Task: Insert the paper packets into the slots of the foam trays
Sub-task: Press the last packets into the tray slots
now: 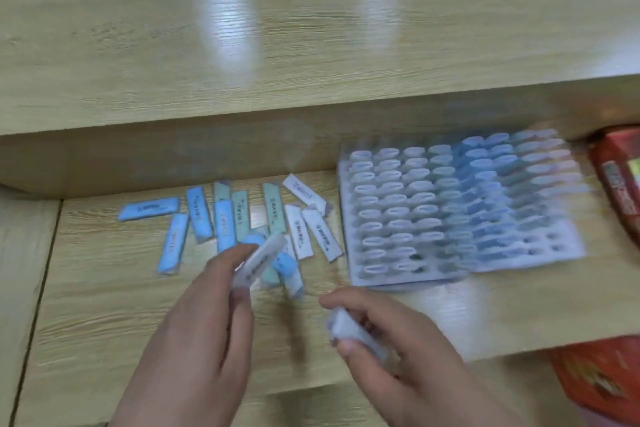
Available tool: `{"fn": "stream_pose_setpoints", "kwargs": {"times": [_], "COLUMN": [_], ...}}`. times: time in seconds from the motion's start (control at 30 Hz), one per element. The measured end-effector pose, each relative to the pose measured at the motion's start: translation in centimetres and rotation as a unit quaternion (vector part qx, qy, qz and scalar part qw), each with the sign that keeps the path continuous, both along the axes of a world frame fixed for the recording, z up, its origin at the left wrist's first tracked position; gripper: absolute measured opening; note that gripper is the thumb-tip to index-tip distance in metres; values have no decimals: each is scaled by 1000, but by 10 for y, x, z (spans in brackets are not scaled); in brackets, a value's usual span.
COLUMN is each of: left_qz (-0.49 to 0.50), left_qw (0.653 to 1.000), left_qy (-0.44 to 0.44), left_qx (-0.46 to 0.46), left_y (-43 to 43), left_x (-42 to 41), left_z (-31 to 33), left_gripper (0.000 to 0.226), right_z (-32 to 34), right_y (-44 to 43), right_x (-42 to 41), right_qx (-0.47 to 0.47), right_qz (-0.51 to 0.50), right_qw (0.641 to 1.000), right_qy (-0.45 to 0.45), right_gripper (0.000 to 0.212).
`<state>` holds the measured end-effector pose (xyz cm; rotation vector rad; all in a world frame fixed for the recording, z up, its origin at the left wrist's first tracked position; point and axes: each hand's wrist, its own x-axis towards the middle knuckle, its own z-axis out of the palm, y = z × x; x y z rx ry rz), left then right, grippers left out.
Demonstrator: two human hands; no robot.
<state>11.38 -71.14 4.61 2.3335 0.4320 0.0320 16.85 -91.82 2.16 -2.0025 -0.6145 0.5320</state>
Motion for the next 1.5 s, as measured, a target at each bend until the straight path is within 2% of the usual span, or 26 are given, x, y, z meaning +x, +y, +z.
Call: {"fn": "stream_pose_setpoints", "kwargs": {"times": [0.07,0.2,0.37,0.43,0.5,0.57,0.7,0.87,1.0,1.1,1.37,1.5], "left_qz": [-37,-80,-113,-131,-151,-159,-146,-60,-62,-72,-86,-127], "left_qw": [999,996,989,984,980,976,966,975,958,951,942,936], "left_qy": [20,-26,-94,-116,-104,-90,-122,-127,-220,-252,-288,-281], "left_qx": [-2,-21,6,36,73,119,175,174,174,166,151,172], "left_y": [-20,-50,-76,-86,-97,-105,-115,-120,-123,-126,-131,-129], "left_x": [2,6,23,28,33,34,32,27,28,32,39,46], "left_z": [0,-4,5,5,5,4,-3,-10,-19,-31,-53,-50], "left_gripper": [30,14,21,26,36,44,40,16,3,4,10,11], "right_z": [1,-6,-2,0,0,0,2,-3,-7,-11,-21,-22], "right_y": [-30,-70,-85,-83,-81,-78,-75,-73,-72,-74,-77,-81], "right_x": [0,7,33,43,52,59,62,61,63,66,67,71], "right_qx": [-2,48,140,162,176,153,131,141,93,55,50,24], "right_qz": [-59,-167,-270,-283,-284,-274,-264,-283,-230,-200,-172,-139], "right_qw": [998,985,952,945,942,949,954,945,956,956,953,949], "right_qy": [-18,-6,-27,-29,-23,-32,-56,-86,-156,-206,-243,-281], "right_gripper": [27,12,21,13,11,18,20,17,17,19,12,8]}}
